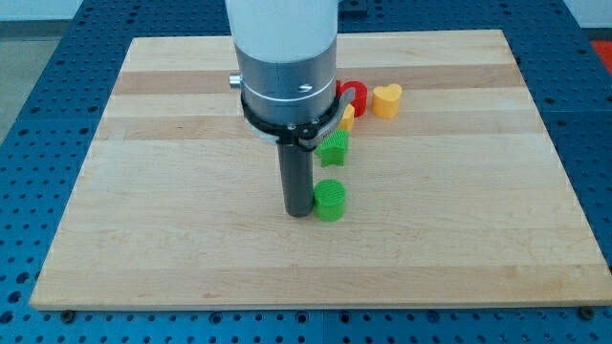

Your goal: Move the green circle closer to the green star

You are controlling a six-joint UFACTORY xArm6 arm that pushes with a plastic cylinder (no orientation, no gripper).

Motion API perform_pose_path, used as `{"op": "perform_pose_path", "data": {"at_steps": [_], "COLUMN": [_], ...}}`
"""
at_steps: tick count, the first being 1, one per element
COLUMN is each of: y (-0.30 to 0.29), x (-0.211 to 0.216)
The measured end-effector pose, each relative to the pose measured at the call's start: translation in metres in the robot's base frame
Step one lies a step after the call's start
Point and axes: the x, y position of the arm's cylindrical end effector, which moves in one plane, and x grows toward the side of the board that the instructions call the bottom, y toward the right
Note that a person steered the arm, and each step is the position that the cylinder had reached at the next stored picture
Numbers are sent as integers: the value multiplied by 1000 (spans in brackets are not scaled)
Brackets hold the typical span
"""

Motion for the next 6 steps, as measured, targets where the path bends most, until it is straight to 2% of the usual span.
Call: {"op": "perform_pose_path", "data": {"at_steps": [1, 2, 3, 4, 6], "y": [-7, -16, 4, 46, 44], "x": [9, 42, 66, 47, 45]}}
